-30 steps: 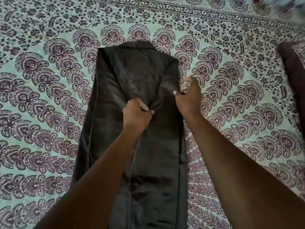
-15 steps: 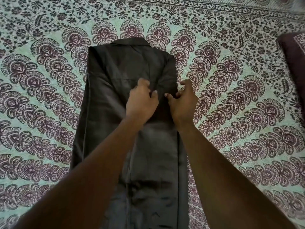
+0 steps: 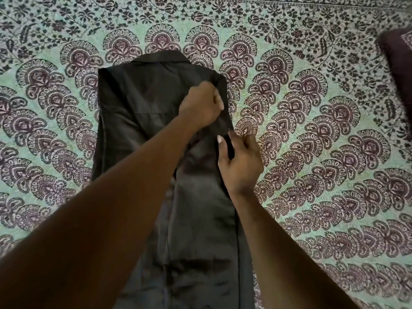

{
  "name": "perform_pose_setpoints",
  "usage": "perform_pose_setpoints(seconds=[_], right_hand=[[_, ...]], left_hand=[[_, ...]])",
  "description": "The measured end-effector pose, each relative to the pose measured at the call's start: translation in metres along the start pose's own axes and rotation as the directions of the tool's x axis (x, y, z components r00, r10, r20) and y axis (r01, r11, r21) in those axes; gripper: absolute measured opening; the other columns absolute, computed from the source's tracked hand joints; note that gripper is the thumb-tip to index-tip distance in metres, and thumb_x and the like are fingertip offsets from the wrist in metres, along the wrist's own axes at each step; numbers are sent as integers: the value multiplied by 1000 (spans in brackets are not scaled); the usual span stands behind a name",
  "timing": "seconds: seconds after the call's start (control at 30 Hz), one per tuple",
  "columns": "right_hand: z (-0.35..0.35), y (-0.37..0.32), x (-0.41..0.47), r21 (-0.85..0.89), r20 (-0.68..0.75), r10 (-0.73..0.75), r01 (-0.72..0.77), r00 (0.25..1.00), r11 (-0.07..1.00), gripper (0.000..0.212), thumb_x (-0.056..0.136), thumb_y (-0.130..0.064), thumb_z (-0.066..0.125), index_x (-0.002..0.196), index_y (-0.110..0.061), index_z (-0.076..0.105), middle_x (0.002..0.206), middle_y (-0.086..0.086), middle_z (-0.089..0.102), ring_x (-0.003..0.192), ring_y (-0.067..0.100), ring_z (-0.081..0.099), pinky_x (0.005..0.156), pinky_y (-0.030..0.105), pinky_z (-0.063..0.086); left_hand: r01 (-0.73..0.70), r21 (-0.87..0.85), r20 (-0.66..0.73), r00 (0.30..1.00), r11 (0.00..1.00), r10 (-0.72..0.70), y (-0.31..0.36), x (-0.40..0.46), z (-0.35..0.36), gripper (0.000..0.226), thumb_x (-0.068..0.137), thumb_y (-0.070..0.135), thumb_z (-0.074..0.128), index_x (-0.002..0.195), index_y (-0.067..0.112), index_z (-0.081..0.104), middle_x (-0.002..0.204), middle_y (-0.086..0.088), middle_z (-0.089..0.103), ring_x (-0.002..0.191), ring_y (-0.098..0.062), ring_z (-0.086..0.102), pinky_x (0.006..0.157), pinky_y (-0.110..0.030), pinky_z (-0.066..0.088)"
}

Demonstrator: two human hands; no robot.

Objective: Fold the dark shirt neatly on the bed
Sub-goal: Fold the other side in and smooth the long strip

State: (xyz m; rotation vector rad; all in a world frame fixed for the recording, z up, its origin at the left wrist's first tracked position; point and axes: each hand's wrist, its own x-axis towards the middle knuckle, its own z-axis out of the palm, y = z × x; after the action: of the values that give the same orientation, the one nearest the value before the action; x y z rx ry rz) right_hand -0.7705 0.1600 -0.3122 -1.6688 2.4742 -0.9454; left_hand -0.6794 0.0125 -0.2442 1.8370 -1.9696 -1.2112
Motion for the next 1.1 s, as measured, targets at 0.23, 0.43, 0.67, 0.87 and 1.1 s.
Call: perform_pose_setpoints(seconds=[0.23,0.43,0.67,0.87,1.1], right_hand=[[0,5,0,105,22,30,-32,999,994,36,97,-43,67,116,-16,79,87,6,61,73,23,60,58,32,43],[-2,5,1,156,56,45,-54,997,986,44,92,-50,68,122,-18,77,87,4,62,75,22,62,63,32,46],[-4,4,1,98,114,43,-55,993,994,56,78,-39,67,132,-25,72,88,3,59,76,24,59,62,31,46],[-4,6,0,109,103,-15,4,995,994,45,77,-34,64,119,-28,79,86,2,56,73,21,58,58,27,44],[-4,4,-1,142,81,-11,0,997,990,46,75,-33,66,117,-23,81,83,2,55,70,22,58,56,27,44]], left_hand=[[6,-197,-190,981,980,-44,6,23,2,22,83,17,86,77,21,65,70,12,60,68,-3,57,62,-17,46],[29,-179,-211,975,983,-67,5,29,1,33,92,1,65,72,26,55,73,11,58,81,-16,60,67,-24,45],[-60,-55,-203,978,997,48,10,29,6,38,83,-10,56,94,17,79,84,8,63,90,-8,59,62,-7,39],[-69,-98,-233,972,993,45,9,39,10,27,92,-1,60,103,15,80,102,0,73,98,-11,65,74,-12,41],[-107,-84,-141,985,991,94,6,47,5,48,97,4,63,144,12,59,131,-3,66,124,-15,60,95,-15,39]])
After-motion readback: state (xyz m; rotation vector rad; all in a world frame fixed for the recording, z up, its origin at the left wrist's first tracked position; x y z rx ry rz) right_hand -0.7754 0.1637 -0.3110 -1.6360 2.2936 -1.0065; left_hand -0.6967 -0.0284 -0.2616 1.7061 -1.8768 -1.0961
